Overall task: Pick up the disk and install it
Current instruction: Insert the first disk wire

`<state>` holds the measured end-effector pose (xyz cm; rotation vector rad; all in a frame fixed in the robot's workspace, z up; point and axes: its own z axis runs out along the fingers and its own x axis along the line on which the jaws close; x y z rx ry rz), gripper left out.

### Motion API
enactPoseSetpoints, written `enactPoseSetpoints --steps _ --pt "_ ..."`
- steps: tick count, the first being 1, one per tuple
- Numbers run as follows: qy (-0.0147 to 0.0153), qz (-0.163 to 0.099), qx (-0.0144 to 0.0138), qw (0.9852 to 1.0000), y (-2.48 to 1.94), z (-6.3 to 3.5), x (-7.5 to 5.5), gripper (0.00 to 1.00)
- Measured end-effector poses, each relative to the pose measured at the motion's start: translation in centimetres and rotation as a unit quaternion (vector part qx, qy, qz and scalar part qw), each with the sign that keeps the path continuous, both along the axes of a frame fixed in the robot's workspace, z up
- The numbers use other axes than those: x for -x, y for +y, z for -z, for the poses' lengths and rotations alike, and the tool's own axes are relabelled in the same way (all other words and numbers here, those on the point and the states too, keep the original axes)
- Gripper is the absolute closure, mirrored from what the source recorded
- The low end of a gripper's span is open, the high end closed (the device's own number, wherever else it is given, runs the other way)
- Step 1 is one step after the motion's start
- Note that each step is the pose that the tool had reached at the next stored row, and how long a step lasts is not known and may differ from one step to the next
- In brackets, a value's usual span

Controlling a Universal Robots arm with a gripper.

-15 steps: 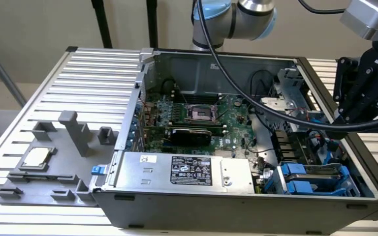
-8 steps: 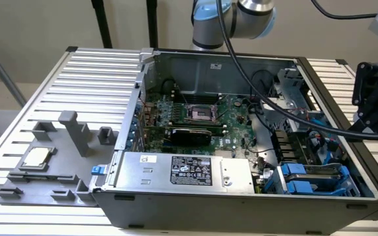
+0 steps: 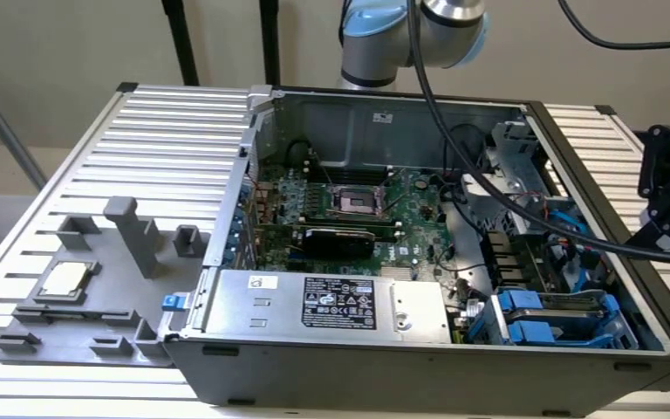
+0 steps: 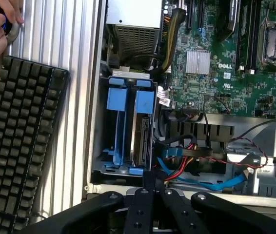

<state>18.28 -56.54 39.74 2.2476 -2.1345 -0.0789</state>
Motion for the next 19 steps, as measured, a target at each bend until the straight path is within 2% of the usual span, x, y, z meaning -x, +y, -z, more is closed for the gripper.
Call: enactPoseSetpoints --steps 5,10,15,19 --pt "0.0000 0.000 -0.0001 1.0000 0.41 0.91 0.0 0.89" --pt "0.0000 -0.001 -0.0001 1.0000 0.51 1.81 0.3 0.89" --pt "0.0000 -0.002 -0.0001 1.0000 0.58 2.74 1.0 0.89" --pt "-0.0003 -0.002 0.0000 1.0000 0.86 3.45 2.0 0.89"
